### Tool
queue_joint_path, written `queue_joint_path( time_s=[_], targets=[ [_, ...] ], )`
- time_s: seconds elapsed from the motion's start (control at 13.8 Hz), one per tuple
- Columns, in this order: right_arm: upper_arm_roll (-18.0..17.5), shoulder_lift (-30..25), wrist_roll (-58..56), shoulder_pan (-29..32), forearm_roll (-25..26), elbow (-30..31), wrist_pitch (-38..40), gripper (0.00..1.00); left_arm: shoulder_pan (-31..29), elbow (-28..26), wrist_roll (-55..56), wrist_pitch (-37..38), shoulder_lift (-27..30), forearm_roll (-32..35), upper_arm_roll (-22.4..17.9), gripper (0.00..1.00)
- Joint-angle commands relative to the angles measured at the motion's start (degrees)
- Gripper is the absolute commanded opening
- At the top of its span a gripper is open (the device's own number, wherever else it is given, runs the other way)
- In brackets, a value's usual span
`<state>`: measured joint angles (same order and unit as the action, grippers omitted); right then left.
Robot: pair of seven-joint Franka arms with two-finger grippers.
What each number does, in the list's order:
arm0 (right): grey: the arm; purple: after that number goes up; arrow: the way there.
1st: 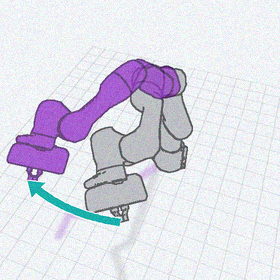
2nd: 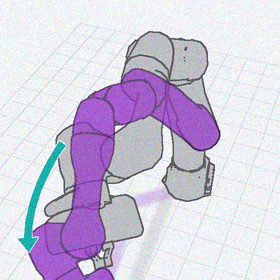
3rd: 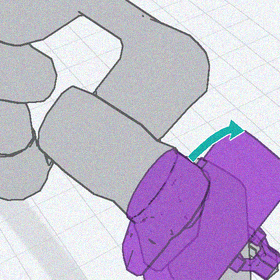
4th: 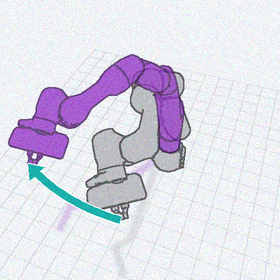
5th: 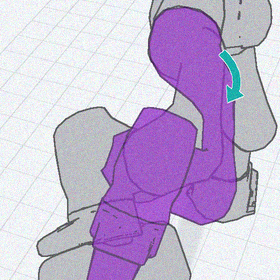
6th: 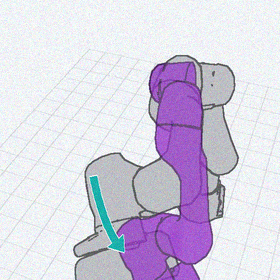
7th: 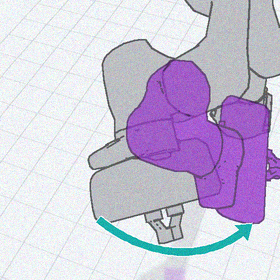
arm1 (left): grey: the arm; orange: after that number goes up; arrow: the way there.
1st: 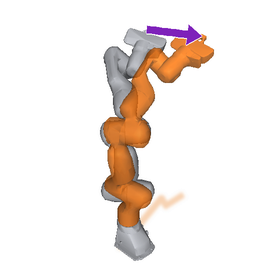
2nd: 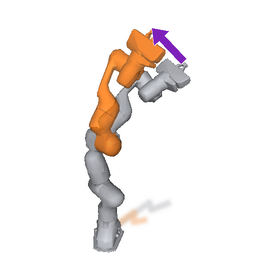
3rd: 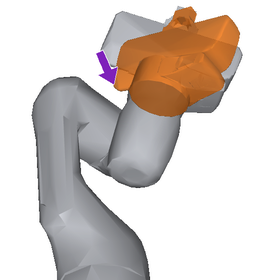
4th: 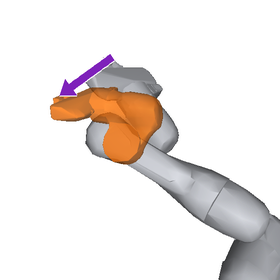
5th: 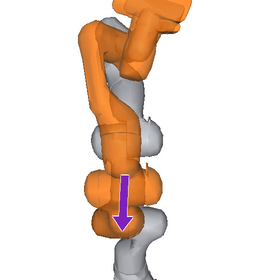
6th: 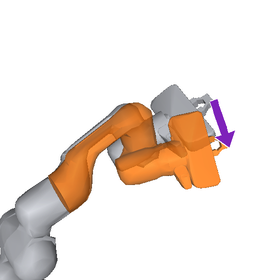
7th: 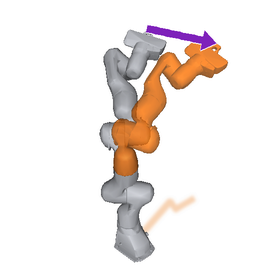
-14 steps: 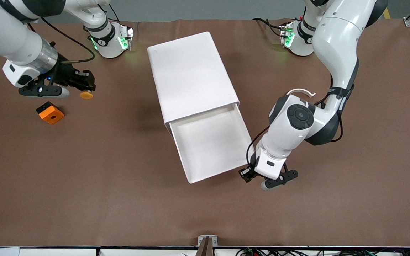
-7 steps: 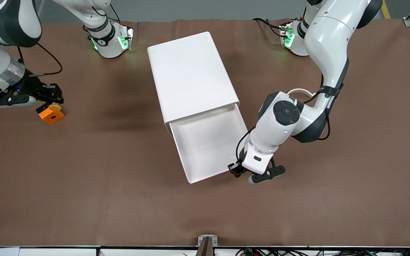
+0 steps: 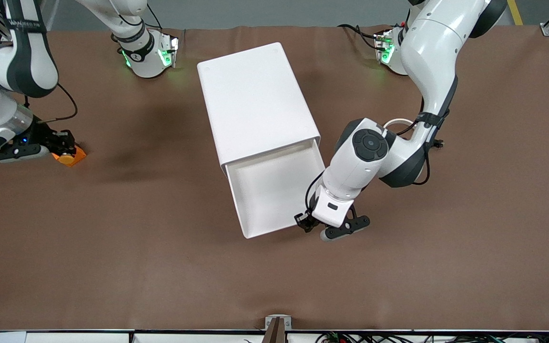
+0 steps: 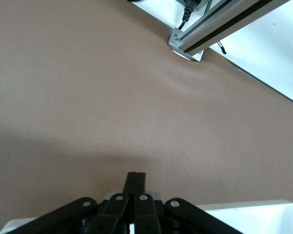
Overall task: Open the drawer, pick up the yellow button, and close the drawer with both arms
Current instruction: 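Move the button to the orange block while the left gripper closes the drawer, then lower the button onto the table and open the right gripper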
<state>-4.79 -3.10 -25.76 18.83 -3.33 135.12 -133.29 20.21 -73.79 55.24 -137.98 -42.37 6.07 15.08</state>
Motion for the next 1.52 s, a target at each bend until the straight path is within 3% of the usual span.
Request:
queue_joint_path(
  time_s=[0.0, 0.58, 0.94, 1.45],
  targets=[
    [-1.19, 3.51, -0.87, 1.39, 0.7, 3.22, -5.39, 0.0, 1.76, 0.32, 1.79, -0.27, -0.08, 0.34, -0.14, 0.0],
    [-1.19, 13.37, 3.15, 5.87, 0.26, 4.36, -8.82, 0.0, 5.8, 0.05, 6.63, 2.1, 0.18, 0.43, -0.14, 0.0],
    [-1.45, 13.64, 13.26, 2.02, 0.17, 9.71, -14.79, 0.0, 8.53, 0.05, 9.17, 4.3, 0.19, 0.43, 0.04, 0.0],
    [-1.54, 16.89, 13.55, 0.77, 0.17, 9.99, -16.47, 0.0, 11.96, 0.14, 11.9, 9.22, 0.8, 0.34, 0.65, 0.0]
  ],
)
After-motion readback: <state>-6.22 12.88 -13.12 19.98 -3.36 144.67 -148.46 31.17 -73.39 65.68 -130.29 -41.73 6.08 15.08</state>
